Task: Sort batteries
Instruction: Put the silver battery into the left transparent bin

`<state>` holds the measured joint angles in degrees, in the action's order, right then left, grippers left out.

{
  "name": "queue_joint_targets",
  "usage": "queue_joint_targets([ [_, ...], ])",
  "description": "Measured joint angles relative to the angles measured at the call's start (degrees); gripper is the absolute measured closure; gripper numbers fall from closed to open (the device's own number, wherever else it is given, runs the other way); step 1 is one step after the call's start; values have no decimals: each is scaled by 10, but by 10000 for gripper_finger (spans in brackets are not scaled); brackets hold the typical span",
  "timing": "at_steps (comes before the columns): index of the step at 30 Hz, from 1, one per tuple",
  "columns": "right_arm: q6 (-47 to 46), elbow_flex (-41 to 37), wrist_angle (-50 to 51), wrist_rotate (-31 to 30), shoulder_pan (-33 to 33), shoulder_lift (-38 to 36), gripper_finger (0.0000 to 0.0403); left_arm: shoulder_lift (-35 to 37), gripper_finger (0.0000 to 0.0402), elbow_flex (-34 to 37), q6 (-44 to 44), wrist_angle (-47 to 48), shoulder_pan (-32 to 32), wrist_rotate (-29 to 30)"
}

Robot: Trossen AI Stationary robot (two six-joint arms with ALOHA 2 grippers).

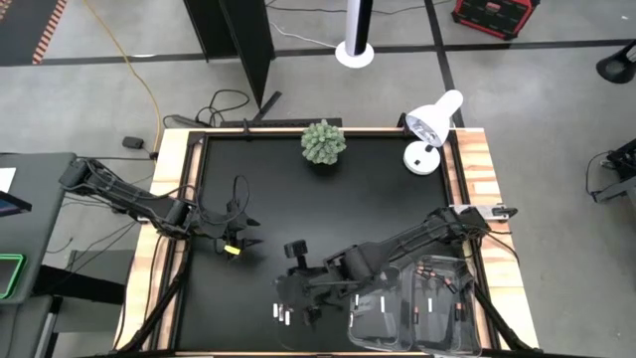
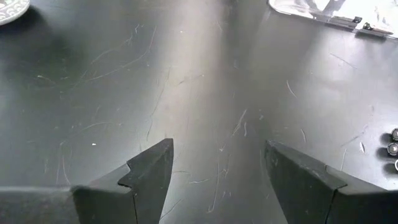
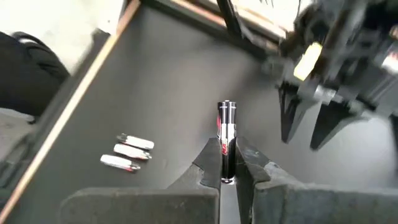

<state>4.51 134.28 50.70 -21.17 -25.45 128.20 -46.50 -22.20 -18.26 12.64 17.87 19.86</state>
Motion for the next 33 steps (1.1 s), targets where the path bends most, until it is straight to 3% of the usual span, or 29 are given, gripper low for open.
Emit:
queue_joint_targets([
  [7, 10, 0, 26, -41, -43, -53, 375, 0, 155, 0, 0, 0, 0, 0],
  [14, -73, 0, 102, -120, -84, -67, 375, 0, 155, 0, 0, -1, 0, 0],
  [21, -330, -7, 263, -133, -131, -61, 375, 0, 155, 0, -3, -1, 0, 0],
  [33, -767, -119, 338, -130, -249, -61, 375, 0, 155, 0, -7, -2, 0, 0],
])
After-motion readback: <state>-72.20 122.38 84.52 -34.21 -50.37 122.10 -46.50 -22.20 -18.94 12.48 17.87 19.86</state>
